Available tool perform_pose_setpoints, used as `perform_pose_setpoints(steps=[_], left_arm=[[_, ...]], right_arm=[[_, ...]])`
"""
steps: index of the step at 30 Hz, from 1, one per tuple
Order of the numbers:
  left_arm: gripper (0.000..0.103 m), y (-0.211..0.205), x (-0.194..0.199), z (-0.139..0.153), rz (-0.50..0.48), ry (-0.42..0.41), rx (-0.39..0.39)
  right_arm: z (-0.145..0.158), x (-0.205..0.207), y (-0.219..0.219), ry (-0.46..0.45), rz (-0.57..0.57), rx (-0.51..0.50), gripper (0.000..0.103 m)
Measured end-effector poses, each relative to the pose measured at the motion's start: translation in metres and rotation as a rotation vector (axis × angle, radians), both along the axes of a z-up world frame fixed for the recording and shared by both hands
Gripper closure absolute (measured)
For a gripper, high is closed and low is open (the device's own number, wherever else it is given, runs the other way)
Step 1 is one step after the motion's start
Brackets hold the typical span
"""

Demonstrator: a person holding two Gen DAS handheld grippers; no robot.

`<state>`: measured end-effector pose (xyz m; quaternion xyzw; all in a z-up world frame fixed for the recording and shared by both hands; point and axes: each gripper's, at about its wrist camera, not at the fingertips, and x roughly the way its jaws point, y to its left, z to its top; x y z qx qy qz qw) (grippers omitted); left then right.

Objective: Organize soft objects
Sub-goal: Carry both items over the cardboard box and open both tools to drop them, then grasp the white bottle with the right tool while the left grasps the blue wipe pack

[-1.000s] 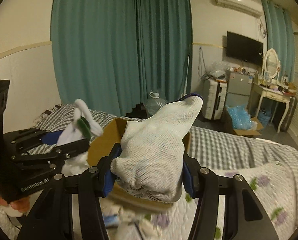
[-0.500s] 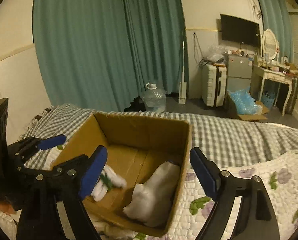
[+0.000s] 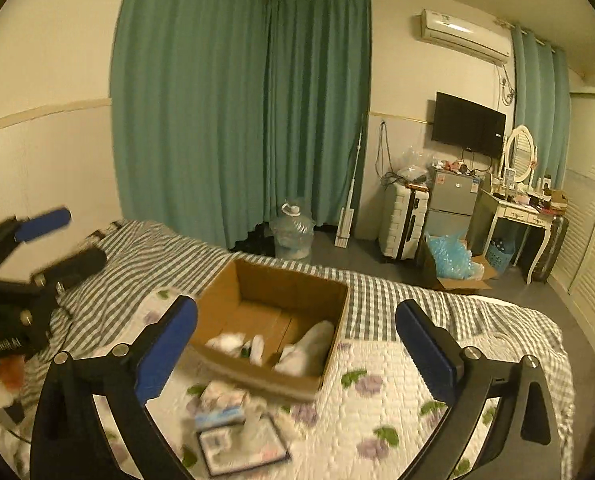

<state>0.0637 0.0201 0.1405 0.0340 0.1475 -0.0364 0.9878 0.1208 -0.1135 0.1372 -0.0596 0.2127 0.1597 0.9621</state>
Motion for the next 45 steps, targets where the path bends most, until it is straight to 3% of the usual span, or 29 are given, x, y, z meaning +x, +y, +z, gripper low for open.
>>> perform_pose_setpoints(steps=[5,10,15,19,21,25,28,32,34,36,39,45], left_arm=[[0.014,0.013,-0.029,-0.01,0.026,0.005,-0.042],[0.014,0.021,-0.028,-0.046,0.03,0.1,-0.107],[0.014,0.016,-0.018,-0.093,0.054,0.131,-0.058],[0.014,0.022,-0.003,-0.125,0.13,0.146,-0.096],[0.014,0.027,0.014,-0.139,0.097,0.206,-0.112],[0.014,0.025,0.052,-0.176,0.145,0.374,-0.037],[0.014,0.026,0.058,-0.197,0.12,0.395,-0.066],[0.014,0.014,0.06,-0.214,0.041,0.38,-0.005],[0.014,0.012,0.062,-0.22,-0.01,0.373,-0.013],[0.014,0.011,0.061,-0.226,-0.076,0.365,-0.046],[0.014,0.004,0.065,-0.236,-0.115,0.391,-0.04],[0.016,-0.008,0.08,-0.249,-0.151,0.46,-0.035]], right_arm=[[-0.002,-0.053,0.0,0.003,0.008,-0.056,0.003],[-0.035,-0.072,0.002,0.049,-0.009,-0.071,0.003],[-0.083,-0.061,0.008,0.12,-0.005,-0.068,0.003],[-0.121,-0.039,0.018,0.166,-0.007,-0.074,0.003],[-0.141,-0.025,0.02,0.197,-0.011,-0.076,0.003],[-0.174,-0.006,0.022,0.237,-0.019,-0.071,0.003],[-0.197,0.007,0.027,0.259,-0.024,-0.079,0.004],[-0.219,0.02,0.032,0.299,-0.024,-0.094,0.016],[-0.228,0.027,0.033,0.324,-0.022,-0.103,0.028],[-0.234,0.032,0.034,0.346,-0.018,-0.11,0.051],[-0.24,0.033,0.037,0.373,0.019,-0.106,0.072],[-0.233,0.024,0.034,0.353,0.03,-0.106,0.074]])
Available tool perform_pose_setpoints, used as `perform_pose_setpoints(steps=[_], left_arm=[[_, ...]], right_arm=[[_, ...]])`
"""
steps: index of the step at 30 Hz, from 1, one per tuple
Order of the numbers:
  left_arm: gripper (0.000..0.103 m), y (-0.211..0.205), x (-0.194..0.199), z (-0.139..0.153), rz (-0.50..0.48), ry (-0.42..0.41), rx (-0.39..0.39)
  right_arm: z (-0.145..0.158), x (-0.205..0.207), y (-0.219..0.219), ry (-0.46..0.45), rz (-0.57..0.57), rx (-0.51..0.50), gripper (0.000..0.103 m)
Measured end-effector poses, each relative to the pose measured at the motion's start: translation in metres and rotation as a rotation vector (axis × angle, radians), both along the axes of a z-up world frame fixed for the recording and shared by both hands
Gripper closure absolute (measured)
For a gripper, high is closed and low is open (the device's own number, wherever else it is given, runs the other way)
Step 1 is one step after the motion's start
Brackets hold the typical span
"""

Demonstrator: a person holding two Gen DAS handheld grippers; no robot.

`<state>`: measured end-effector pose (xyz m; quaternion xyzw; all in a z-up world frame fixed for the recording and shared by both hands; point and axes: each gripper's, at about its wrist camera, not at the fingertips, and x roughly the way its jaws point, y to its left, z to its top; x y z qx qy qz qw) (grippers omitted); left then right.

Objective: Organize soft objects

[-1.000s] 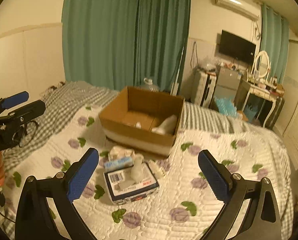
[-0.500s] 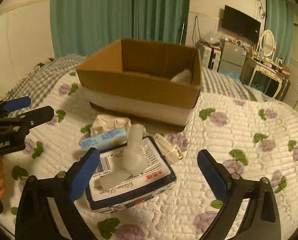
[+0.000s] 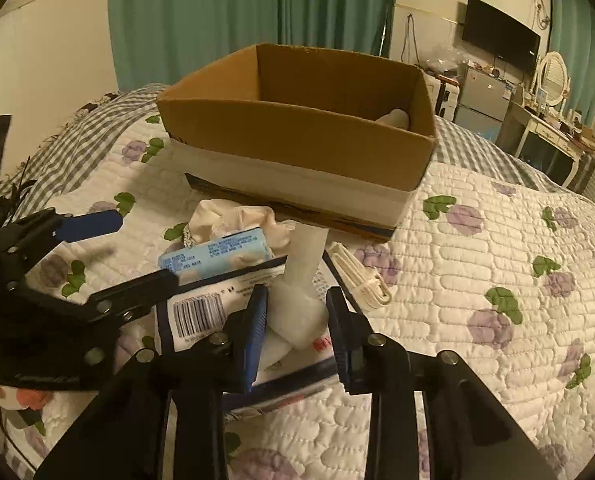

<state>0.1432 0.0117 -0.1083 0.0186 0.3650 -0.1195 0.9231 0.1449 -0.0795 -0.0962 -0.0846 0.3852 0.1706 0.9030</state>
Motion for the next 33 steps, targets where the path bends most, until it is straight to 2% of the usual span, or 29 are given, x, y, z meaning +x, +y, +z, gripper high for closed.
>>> perform_pose_setpoints(steps=[5,6,8,9,11,13,17,22,26,30,32,33], left_arm=[[0.018,-0.012,0.012,-0.006,-0.04,0.023,0.002],[0.023,-0.012,0.015,-0.007,-0.043,0.031,-0.004],[0.045,-0.011,0.023,-0.009,-0.056,0.063,-0.03],[0.05,-0.01,0.025,-0.009,-0.066,0.071,-0.046],[0.068,-0.012,0.029,-0.01,-0.1,0.092,-0.074],[0.077,-0.015,0.028,-0.01,-0.127,0.096,-0.072],[0.081,-0.019,0.02,-0.005,-0.14,0.086,-0.059],[0.083,-0.014,0.003,0.014,-0.091,0.046,-0.032],[0.087,-0.01,-0.014,0.047,-0.05,-0.012,0.003],[0.087,-0.005,-0.035,0.085,-0.02,-0.085,0.008],[0.094,-0.006,-0.047,0.1,-0.028,-0.107,0.001],[0.094,-0.005,-0.051,0.104,-0.027,-0.107,-0.005]], right_arm=[[0.003,-0.004,-0.01,-0.001,-0.018,0.014,0.074],[0.004,-0.004,-0.011,-0.004,-0.022,0.013,0.074],[0.005,-0.004,-0.016,-0.007,-0.031,0.019,0.074],[0.005,-0.003,-0.017,-0.006,-0.036,0.022,0.074],[0.005,-0.002,-0.02,-0.001,-0.042,0.026,0.074],[0.005,-0.002,-0.02,0.002,-0.044,0.026,0.074],[0.006,-0.003,-0.018,-0.008,-0.041,0.016,0.074],[0.009,-0.009,-0.019,-0.016,-0.045,0.023,0.074],[0.022,-0.022,-0.021,-0.039,-0.049,0.038,0.075],[0.047,-0.043,-0.025,-0.082,-0.052,0.073,0.075],[0.063,-0.055,-0.026,-0.114,-0.05,0.081,0.075],[0.071,-0.061,-0.027,-0.13,-0.049,0.089,0.075]])
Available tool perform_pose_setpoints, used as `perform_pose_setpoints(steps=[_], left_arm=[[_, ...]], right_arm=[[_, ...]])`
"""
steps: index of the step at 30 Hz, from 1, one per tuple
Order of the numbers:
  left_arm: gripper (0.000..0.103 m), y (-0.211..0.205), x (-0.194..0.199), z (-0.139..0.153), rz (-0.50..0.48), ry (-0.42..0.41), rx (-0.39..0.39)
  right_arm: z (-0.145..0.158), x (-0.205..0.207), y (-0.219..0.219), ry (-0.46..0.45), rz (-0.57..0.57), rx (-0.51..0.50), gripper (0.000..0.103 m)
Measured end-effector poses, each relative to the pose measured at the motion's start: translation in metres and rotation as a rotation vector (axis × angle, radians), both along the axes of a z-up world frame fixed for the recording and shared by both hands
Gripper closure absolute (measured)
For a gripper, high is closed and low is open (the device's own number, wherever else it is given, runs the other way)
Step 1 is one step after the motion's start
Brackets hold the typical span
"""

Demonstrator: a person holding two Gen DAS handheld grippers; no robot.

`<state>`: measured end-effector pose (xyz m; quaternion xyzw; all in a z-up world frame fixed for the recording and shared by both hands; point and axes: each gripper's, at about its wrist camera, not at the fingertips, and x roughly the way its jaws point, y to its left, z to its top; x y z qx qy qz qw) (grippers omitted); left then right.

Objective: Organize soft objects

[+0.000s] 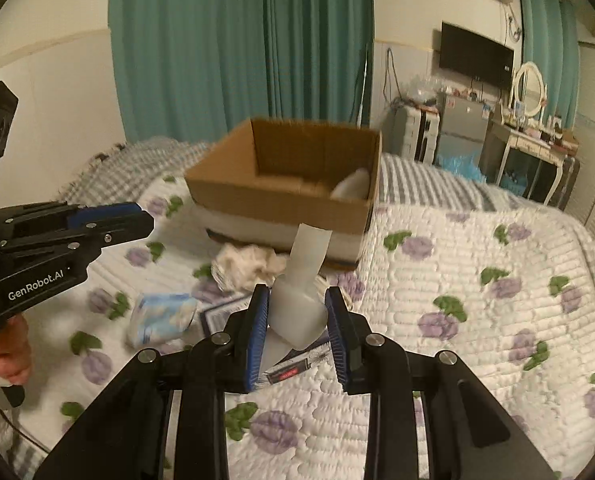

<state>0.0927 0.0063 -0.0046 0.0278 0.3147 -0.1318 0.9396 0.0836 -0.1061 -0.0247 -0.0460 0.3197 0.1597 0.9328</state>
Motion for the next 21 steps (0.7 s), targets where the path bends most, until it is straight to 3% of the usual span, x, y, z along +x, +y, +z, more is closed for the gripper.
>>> perform_pose_setpoints(steps=[3,4,6,7,10,21], left_arm=[[0.094,-0.001,-0.012,0.004,-0.007,0.001,-0.011],[0.087,-0.001,-0.016,0.002,0.005,0.002,-0.001],[0.086,0.001,-0.023,-0.005,0.022,0.021,0.009],[0.08,0.002,-0.024,-0.01,0.029,0.038,0.008],[0.043,0.006,-0.031,-0.033,0.06,0.082,-0.006],[0.041,-0.019,-0.02,-0.132,0.05,0.3,0.073]], right_arm=[[0.015,-0.014,-0.002,-0.02,0.0,0.011,0.075],[0.02,-0.018,-0.004,-0.023,0.001,0.015,0.075],[0.023,-0.025,-0.006,-0.029,0.001,0.02,0.075],[0.024,-0.029,-0.007,-0.031,-0.001,0.023,0.075],[0.018,-0.031,-0.01,-0.022,-0.003,0.03,0.075],[-0.017,-0.015,-0.006,0.039,-0.003,0.006,0.075]])
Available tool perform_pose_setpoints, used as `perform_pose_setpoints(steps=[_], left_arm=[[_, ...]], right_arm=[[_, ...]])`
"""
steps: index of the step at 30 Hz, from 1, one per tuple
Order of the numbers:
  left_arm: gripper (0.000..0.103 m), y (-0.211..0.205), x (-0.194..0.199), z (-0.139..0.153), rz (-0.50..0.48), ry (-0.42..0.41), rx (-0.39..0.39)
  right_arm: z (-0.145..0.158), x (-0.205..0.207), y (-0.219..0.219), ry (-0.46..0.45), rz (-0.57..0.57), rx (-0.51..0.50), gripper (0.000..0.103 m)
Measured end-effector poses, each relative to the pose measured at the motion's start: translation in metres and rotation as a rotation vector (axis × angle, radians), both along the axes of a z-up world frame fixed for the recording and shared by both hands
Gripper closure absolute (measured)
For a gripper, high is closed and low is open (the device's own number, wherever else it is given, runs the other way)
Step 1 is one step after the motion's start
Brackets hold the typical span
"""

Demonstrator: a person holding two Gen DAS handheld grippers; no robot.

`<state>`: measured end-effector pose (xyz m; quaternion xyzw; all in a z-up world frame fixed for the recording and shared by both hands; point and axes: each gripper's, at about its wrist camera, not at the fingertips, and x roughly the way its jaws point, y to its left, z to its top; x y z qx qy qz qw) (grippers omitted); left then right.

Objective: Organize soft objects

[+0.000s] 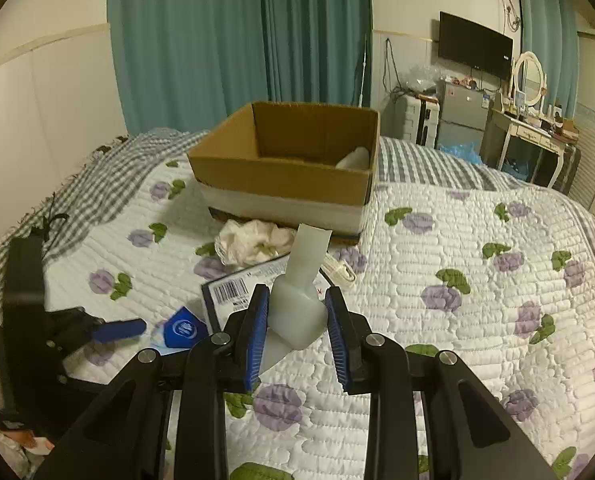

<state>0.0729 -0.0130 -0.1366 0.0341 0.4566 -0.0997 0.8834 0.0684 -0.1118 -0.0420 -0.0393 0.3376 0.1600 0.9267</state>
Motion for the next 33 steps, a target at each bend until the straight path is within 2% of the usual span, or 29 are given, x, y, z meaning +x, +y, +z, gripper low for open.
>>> perform_pose_setpoints(steps=[5,10,11,14,16,21,27,33], left_arm=[[0.041,0.003,0.015,-0.021,0.042,0.022,0.029],[0.045,0.006,0.017,-0.026,0.041,0.032,-0.005],[0.056,0.007,0.017,-0.026,0.038,0.029,-0.008],[0.08,0.011,0.014,-0.02,0.04,0.026,-0.037],[0.084,0.017,0.008,-0.014,0.044,0.008,-0.035],[0.085,0.024,-0.01,0.014,0.048,-0.066,-0.053],[0.085,0.024,-0.024,0.07,0.043,-0.186,-0.06],[0.085,0.011,-0.016,0.126,0.018,-0.3,-0.05]], right_arm=[[-0.014,0.011,-0.003,0.028,-0.006,-0.009,0.075],[-0.021,0.015,-0.003,0.044,-0.006,-0.012,0.075],[-0.022,0.015,-0.003,0.046,-0.005,-0.013,0.075],[-0.022,0.012,-0.002,0.047,-0.005,-0.016,0.075],[-0.021,0.009,-0.003,0.045,-0.007,-0.012,0.075],[-0.016,0.0,-0.005,0.035,-0.011,-0.001,0.075],[0.003,-0.012,-0.004,0.0,-0.003,0.006,0.075],[0.049,-0.008,0.004,-0.103,0.026,-0.016,0.075]])
